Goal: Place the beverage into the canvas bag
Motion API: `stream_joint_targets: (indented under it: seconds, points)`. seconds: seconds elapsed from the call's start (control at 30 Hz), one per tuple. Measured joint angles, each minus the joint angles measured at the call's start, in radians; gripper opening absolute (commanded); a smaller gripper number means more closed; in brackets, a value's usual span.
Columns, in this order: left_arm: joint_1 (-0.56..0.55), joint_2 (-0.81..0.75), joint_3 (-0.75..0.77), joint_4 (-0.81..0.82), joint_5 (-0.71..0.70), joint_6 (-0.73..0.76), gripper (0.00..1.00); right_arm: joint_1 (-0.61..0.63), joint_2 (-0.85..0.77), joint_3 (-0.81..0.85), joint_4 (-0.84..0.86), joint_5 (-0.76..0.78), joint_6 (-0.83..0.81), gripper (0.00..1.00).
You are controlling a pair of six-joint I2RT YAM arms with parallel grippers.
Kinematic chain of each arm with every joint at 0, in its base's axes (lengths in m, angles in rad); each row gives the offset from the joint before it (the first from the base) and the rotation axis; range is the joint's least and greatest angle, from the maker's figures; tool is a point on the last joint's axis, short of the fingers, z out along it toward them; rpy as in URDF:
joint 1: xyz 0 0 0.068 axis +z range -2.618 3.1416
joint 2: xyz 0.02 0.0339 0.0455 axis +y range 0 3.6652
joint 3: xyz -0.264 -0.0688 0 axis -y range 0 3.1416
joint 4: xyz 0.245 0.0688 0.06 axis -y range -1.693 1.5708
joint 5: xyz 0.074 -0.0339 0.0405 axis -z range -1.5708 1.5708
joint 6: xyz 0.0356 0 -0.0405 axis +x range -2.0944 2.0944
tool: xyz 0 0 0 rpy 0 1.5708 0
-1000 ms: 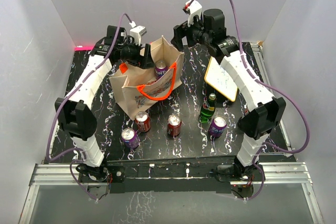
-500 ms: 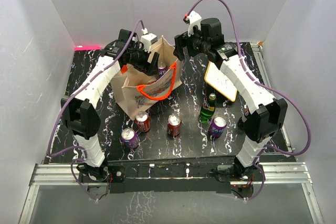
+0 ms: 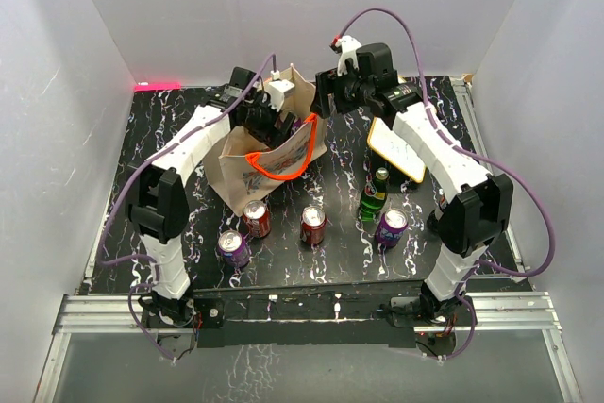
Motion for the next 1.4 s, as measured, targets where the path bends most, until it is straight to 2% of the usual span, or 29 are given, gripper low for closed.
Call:
stream_joint_targets:
  seconds: [0.47, 0.8, 1.03, 1.4]
  points:
    - [-0.031, 0.011, -0.152, 0.108, -0.015, 0.076, 0.89, 0.002, -0.023, -0.166, 0.029, -0.007, -0.002, 0.39]
    - [-0.029, -0.022, -0.32, 0.295, -0.001, 0.072, 0.9, -0.013, -0.084, -0.233, 0.027, -0.014, -0.059, 0.08]
    - [-0.031, -0.021, -0.344, 0.38, -0.006, 0.068, 0.9, -0.022, -0.083, -0.235, 0.025, -0.021, -0.082, 0.08]
    - [-0.027, 0.06, -0.266, 0.374, -0.035, 0.061, 0.91, -0.022, -0.067, -0.235, 0.02, -0.033, -0.102, 0.08]
